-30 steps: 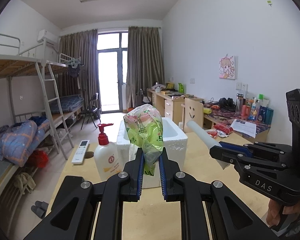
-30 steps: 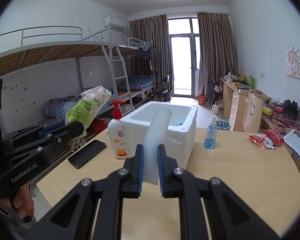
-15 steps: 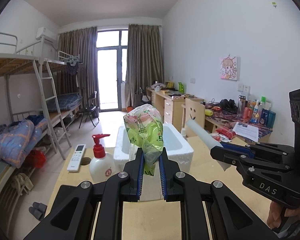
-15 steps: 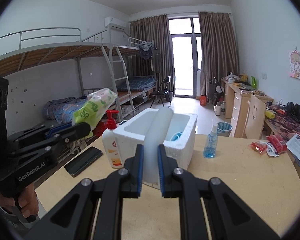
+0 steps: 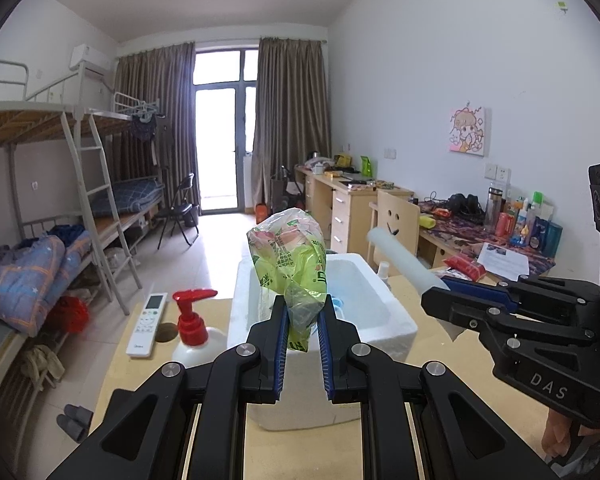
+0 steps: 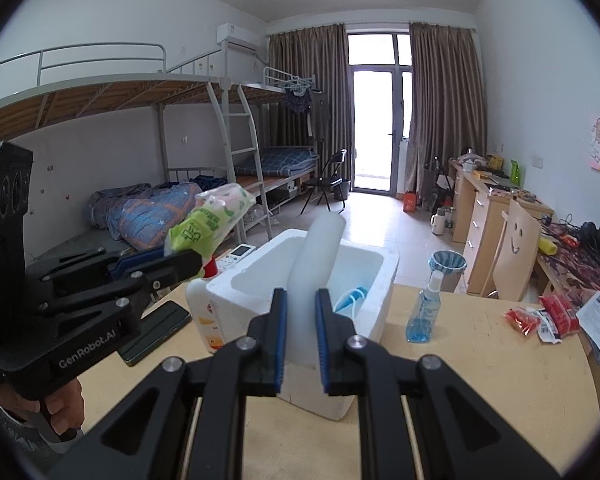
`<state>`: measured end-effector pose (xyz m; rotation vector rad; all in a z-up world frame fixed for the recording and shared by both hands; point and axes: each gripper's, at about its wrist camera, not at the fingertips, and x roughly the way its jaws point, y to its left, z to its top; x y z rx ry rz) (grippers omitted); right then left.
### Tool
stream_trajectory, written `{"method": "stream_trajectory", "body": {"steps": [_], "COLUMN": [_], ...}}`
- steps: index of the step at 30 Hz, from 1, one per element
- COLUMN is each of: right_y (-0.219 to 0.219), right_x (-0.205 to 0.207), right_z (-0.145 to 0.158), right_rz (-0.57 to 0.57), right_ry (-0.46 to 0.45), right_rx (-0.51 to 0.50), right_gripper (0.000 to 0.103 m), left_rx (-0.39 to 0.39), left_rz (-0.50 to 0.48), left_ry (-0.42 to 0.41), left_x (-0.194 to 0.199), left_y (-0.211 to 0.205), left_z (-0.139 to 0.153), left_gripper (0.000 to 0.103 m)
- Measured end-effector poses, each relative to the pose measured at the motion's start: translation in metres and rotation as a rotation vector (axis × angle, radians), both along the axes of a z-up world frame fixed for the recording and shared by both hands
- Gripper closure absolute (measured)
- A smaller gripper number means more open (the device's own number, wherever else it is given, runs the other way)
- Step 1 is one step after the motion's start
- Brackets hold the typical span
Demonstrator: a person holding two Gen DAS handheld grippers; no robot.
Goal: Organize soft objects
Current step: 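Lower the green bag into the foam box and open the left tool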
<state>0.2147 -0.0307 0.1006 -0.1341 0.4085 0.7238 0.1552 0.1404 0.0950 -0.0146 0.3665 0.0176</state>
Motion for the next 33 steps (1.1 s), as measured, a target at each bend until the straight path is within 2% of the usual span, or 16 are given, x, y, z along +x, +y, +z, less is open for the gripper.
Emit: {"method": "stream_trajectory", "body": {"steps": [14, 20, 25, 33], "right_y": [0.015, 0.018, 0.019, 0.014], "right_x": [0.033, 0.045, 0.051, 0.056], "right_z": [-0.001, -0.003, -0.003, -0.006], "right_rz": [0.012, 0.015, 0.007, -0.016], "right_ry": [0.028, 0.046, 0.046, 0.057], "right_rx": [0.005, 0.006, -0.003, -0.006], "right_gripper": [0.086, 0.086, 0.086, 0.086], "left_rx": [0.009, -0.011, 0.007, 0.006], "left_rz": [0.001, 0.006, 0.006, -0.037], "left_ry": [0.048, 0.068, 0.086, 0.118], "left_x": [0.042, 0.060, 0.073, 0.094], "left_y": [0.011, 0.015, 0.013, 0.004], "left_z": [-0.005, -0.008, -0.014, -0.023], "left_gripper": [0.087, 0.087, 0.087, 0.087]}}
